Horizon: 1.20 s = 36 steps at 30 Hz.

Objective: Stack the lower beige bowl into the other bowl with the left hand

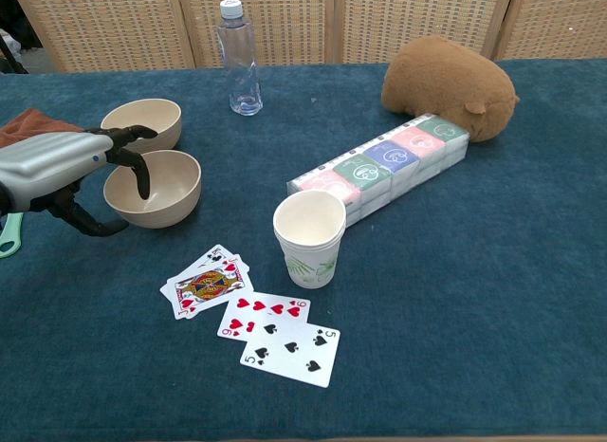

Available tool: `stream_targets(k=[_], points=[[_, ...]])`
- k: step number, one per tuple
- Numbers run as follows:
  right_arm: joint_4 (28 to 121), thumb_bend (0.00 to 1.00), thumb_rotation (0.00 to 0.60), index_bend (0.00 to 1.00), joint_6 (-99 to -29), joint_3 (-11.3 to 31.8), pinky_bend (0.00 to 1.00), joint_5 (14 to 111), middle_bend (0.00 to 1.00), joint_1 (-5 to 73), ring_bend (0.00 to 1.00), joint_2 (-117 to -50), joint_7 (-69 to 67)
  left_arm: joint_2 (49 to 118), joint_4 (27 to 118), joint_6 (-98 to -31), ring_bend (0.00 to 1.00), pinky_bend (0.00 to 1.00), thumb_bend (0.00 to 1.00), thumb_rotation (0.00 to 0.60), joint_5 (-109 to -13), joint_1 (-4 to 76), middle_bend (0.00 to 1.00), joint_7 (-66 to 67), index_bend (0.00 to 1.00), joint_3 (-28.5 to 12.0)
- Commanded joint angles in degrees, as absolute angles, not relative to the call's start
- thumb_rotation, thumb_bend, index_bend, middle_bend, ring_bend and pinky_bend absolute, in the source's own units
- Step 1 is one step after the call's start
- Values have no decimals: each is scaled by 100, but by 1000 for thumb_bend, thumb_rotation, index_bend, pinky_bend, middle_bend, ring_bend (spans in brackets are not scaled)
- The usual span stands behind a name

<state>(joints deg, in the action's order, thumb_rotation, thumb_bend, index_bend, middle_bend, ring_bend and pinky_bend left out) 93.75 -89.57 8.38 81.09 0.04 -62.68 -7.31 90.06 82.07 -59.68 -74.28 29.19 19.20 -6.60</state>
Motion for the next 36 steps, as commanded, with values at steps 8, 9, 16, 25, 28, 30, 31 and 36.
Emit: stream_targets(k=[8,9,16,25,28,30,31,36], points=[[9415,0,600,0,-8892,819,0,8109,0,16,0,-6245,-831,9301,7913,-5901,0,0,440,600,-7285,3014,0,1990,621,-632],[9415,0,600,0,-8887,818,0,8108,0,17,0,-6243,-839,9312,7900,-5904,0,0,451,600,-7274,3018,0,1985,637,-634],[9417,0,600,0,-8868,818,0,8092,0,19,0,-6229,-862,9300,7929,-6089,0,0,468,600,-7341,3002,0,1947,698,-658],[9421,0,600,0,-8826,802,0,8086,0,30,0,-6230,-862,9025,8126,-6445,0,0,478,600,-7581,2972,0,1872,798,-736],[9422,0,600,0,-8805,798,0,8077,0,36,0,-6237,-862,8926,8195,-6462,0,0,481,600,-7572,2975,0,1875,806,-763],[9421,0,600,0,-8800,797,0,8073,0,37,0,-6239,-860,8863,8240,-6511,0,0,481,600,-7561,2980,0,1832,806,-833],[9422,0,600,0,-8800,797,0,8071,0,36,0,-6240,-861,8825,8261,-6553,0,0,480,600,-7552,2986,0,1788,806,-895],[9410,0,600,0,-8779,798,0,8048,0,42,0,-6245,-855,8535,8365,-6581,0,0,481,600,-7318,3073,0,1564,806,-1310]])
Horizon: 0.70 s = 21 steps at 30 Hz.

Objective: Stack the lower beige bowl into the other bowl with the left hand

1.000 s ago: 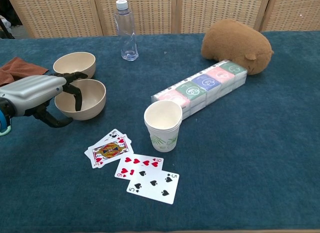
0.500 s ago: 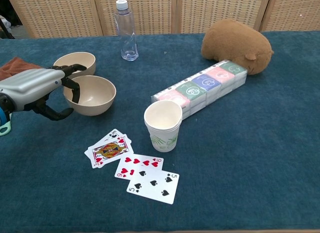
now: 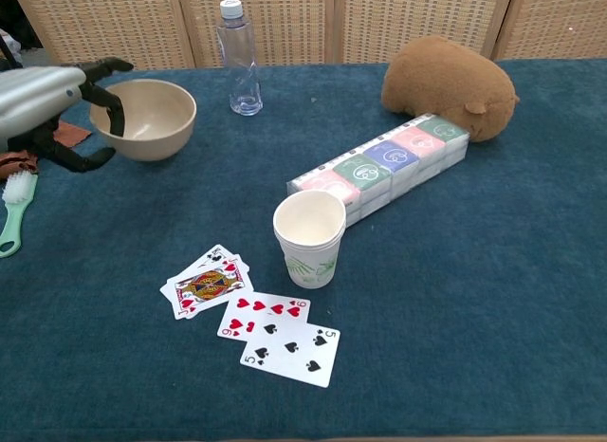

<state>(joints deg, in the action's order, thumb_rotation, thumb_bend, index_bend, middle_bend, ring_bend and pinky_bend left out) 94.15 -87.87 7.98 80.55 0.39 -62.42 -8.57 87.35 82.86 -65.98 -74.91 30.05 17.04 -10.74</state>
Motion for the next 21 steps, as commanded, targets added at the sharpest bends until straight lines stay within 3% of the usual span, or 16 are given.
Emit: stream_targets(k=[1,9,21], points=[[9402,0,600,0,-8756,794,0,8036,0,48,0,-6252,-853,8438,8383,-6498,0,0,481,600,-7172,3118,0,1481,806,-1443],[9288,0,600,0,-8608,800,0,7905,0,98,0,-6328,-792,8240,7722,-5658,0,0,492,600,-6535,3493,0,664,806,-1923],[9097,0,600,0,-8357,822,0,7677,0,183,0,-6455,-713,8843,6121,-4909,0,0,496,600,-6504,3850,0,-289,806,-1768]])
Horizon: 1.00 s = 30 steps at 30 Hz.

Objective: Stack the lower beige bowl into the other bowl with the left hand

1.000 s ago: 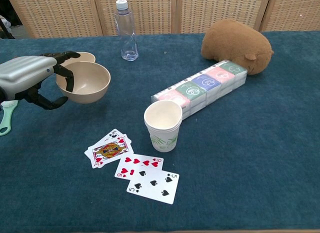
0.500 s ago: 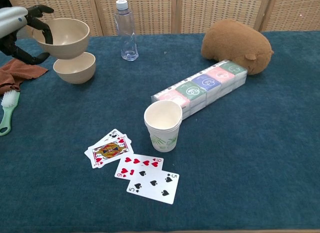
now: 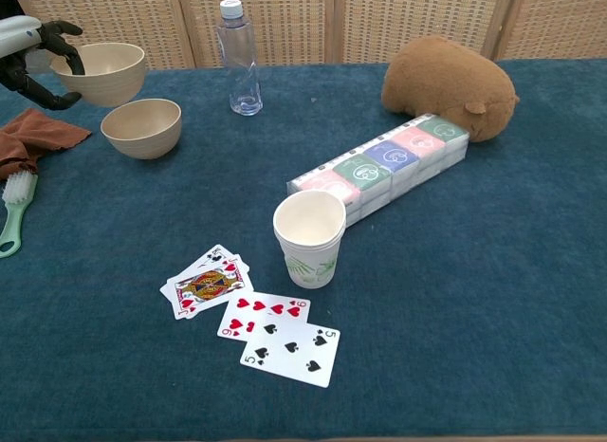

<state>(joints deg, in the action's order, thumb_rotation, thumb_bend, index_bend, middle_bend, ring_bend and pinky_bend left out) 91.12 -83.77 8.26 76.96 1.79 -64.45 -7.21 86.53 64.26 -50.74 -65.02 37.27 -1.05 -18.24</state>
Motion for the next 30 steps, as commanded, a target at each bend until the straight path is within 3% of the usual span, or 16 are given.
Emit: stream_targets(k=[1,20,23,28,30], points=[[9090,0,600,0,-8349,820,0,7670,0,184,0,-6458,-708,8877,6060,-4884,0,0,496,600,-6514,3868,0,-334,806,-1760],[9110,0,600,0,-8419,810,0,7708,0,128,0,-6400,-778,9300,5470,-4950,0,0,492,600,-6913,3985,0,-939,768,-1487],[9125,0,600,0,-8443,799,0,7729,0,112,0,-6387,-786,9310,5448,-4853,0,0,482,600,-6880,3967,0,-1000,666,-1438],[9142,0,600,0,-8436,797,0,7727,0,107,0,-6375,-794,9235,5558,-4849,0,0,450,600,-6895,3931,0,-1125,234,-1419],[9149,0,600,0,-8443,792,0,7739,0,105,0,-6369,-784,9183,5624,-4879,0,0,445,600,-6939,3908,0,-1143,122,-1385]])
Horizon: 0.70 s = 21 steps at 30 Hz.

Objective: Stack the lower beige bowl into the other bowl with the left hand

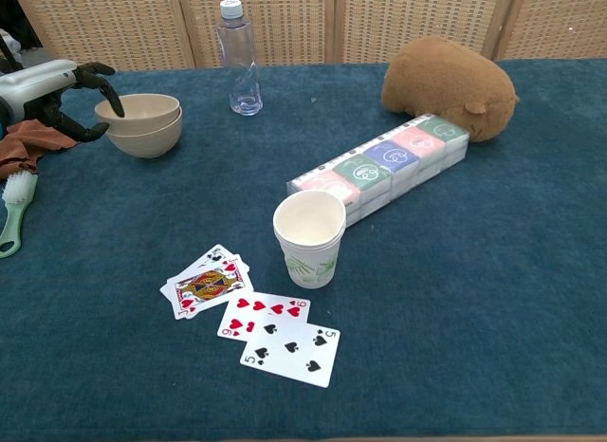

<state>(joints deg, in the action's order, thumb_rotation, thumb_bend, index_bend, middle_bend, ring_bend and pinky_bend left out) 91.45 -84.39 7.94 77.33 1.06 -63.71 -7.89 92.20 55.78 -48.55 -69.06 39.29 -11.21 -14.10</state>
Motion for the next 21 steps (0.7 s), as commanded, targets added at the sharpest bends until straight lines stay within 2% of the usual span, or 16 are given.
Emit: stream_targets(k=[1,5,12,21], points=[[9155,0,600,0,-8447,787,0,7747,0,102,0,-6367,-780,9156,5665,-4912,0,0,443,600,-6962,3890,0,-1181,74,-1377],[9171,0,600,0,-8456,780,0,7760,0,96,0,-6359,-772,9057,5794,-5028,0,0,443,600,-7049,3826,0,-1335,1,-1354],[9200,0,600,0,-8489,779,0,7783,0,79,0,-6334,-796,8767,6145,-5169,0,0,440,600,-7249,3659,0,-1531,0,-1199],[9275,0,600,0,-8521,754,0,7883,0,72,0,-6296,-845,8080,6958,-5617,0,0,409,600,-7615,3073,0,-1476,0,-653]])
